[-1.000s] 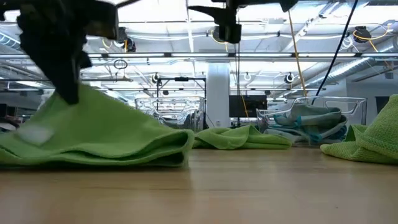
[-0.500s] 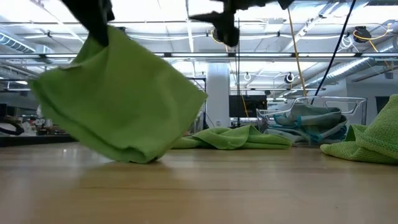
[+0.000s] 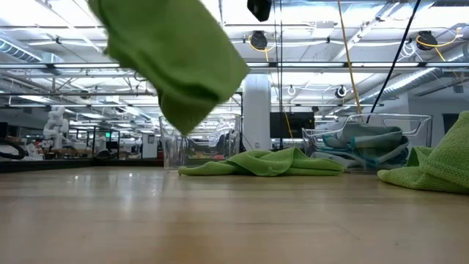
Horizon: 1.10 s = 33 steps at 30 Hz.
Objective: Fold microfiber towels
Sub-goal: Fold the bottom left green microfiber towel
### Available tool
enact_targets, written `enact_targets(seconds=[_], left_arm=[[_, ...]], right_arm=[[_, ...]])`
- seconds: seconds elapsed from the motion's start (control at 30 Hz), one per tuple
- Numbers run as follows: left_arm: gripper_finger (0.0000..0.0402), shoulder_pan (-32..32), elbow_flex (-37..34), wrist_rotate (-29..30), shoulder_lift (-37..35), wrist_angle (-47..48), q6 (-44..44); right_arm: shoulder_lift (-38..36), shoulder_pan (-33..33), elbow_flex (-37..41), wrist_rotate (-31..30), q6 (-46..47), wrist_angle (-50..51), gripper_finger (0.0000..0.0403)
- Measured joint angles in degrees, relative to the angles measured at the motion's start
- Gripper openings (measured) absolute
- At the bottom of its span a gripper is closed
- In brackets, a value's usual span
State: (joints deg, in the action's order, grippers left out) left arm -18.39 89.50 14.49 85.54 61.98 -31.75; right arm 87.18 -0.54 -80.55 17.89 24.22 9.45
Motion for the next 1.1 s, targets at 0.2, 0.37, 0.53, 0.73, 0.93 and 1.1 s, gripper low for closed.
enact_targets(seconds=[0.2,0.37,0.53,0.73,0.93,1.1], left_arm=[[0.0005,2.46,3.62,-3.36,-0.07,2.33,0.13],[0.0005,4.06,6.78,-7.07,-0.02,5.44,0.17],[0.0005,5.35,10.89,-7.34,0.02,6.39,1.74],[0.0005,7.07,13.79,-12.74,-0.03,8.84,1.47],[0.0005,6.6,14.11,-17.08,-0.02,13.38,-1.07],[0.0006,5.95,14.11,-17.18,-0.02,13.44,-1.65]], right_arm=[[0.43,0.11,-2.73,0.03,-0.91,-1.13,0.0311],[2.27,0.11,-5.62,3.05,-2.8,-1.02,0.0322],[7.27,0.39,-10.02,6.38,-4.99,-0.99,0.0314],[14.65,-0.15,-18.69,11.61,-4.86,0.25,0.0313],[15.8,-1.79,-22.45,11.98,-10.19,0.05,0.0313],[16.2,-2.95,-21.85,11.97,-14.19,-0.99,0.0313]])
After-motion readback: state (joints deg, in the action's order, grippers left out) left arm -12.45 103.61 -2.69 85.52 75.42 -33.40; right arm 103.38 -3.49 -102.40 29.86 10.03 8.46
